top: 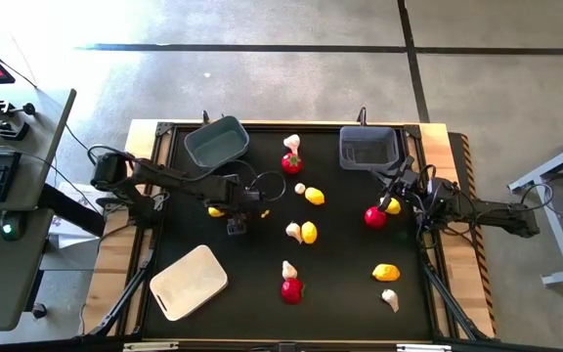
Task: Sort produce into baskets
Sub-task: Put the red tomato into the blue bin, then put the yellow lemon into the white bin
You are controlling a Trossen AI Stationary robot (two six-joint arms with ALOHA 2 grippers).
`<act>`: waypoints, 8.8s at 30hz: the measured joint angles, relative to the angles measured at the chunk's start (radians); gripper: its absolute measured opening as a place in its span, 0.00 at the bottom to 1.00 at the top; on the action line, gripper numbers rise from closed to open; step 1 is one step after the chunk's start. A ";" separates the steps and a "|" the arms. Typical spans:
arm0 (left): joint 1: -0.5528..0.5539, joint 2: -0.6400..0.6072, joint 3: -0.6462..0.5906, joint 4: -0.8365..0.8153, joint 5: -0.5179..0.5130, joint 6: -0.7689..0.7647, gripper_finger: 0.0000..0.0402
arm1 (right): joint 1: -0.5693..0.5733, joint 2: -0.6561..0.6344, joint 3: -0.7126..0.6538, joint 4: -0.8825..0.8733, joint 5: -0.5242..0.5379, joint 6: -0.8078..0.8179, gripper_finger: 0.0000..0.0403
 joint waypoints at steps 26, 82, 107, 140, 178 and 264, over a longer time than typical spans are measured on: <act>0.590 -0.262 -0.002 0.117 0.087 -0.054 0.62 | 0.000 0.000 0.000 0.000 0.000 0.000 0.00; 0.822 -0.038 -0.005 0.344 0.236 0.210 0.76 | 0.000 0.000 0.000 0.000 0.000 0.000 0.00; 0.761 -0.170 -0.005 0.363 0.235 0.295 0.88 | 0.000 0.000 0.000 0.000 0.000 0.000 0.00; 0.240 -0.252 -0.427 1.307 0.320 0.172 0.14 | 0.000 0.000 0.000 0.000 0.000 0.000 0.00; 0.328 -0.251 -0.563 1.642 0.487 0.188 0.00 | 0.014 0.666 0.458 -0.441 -0.124 0.532 0.42; 0.386 -0.251 -0.445 1.347 0.768 -0.535 0.61 | 0.151 1.636 1.011 0.015 -0.079 -0.159 0.26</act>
